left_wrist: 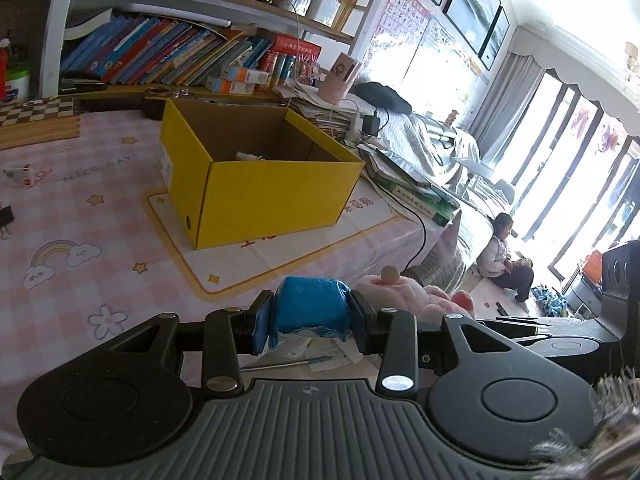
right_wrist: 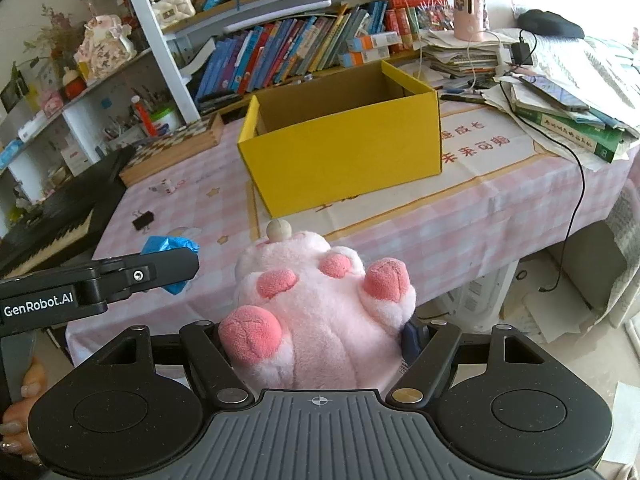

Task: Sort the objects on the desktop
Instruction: 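Lift the plush pig and blue eraser and carry both toward the yellow box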

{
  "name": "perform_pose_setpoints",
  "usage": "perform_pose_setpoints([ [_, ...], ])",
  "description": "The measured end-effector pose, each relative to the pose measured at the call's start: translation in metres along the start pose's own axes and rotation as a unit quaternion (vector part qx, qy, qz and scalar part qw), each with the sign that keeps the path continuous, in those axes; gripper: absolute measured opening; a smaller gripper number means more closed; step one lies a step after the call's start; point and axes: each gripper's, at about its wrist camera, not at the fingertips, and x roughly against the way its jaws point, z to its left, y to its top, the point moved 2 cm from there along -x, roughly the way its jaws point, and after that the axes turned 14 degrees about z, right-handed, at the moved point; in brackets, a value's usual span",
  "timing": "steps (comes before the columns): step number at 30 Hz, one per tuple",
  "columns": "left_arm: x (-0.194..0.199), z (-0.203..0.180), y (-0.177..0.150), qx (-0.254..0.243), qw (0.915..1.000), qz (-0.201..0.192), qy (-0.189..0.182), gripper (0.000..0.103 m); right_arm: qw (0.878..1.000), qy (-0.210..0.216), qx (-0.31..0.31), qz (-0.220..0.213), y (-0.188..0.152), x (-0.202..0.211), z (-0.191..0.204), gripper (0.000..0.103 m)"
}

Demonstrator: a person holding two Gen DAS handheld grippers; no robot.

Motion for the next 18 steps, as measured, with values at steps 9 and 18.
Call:
perform_pose_setpoints([
  [9,-0.027,-0.011,0.024,0.011,0.9999,0.004,0.005,0.037,1.0,0.006,0.009,0.01,0.028,-0.009,-0.028,0.074],
  [18,-0.053,-0.024,0.048,0.02,0.9998,0.001,0.01,0.037,1.0,0.011,0.02,0.012,0.056,-0.017,-0.055,0.074],
])
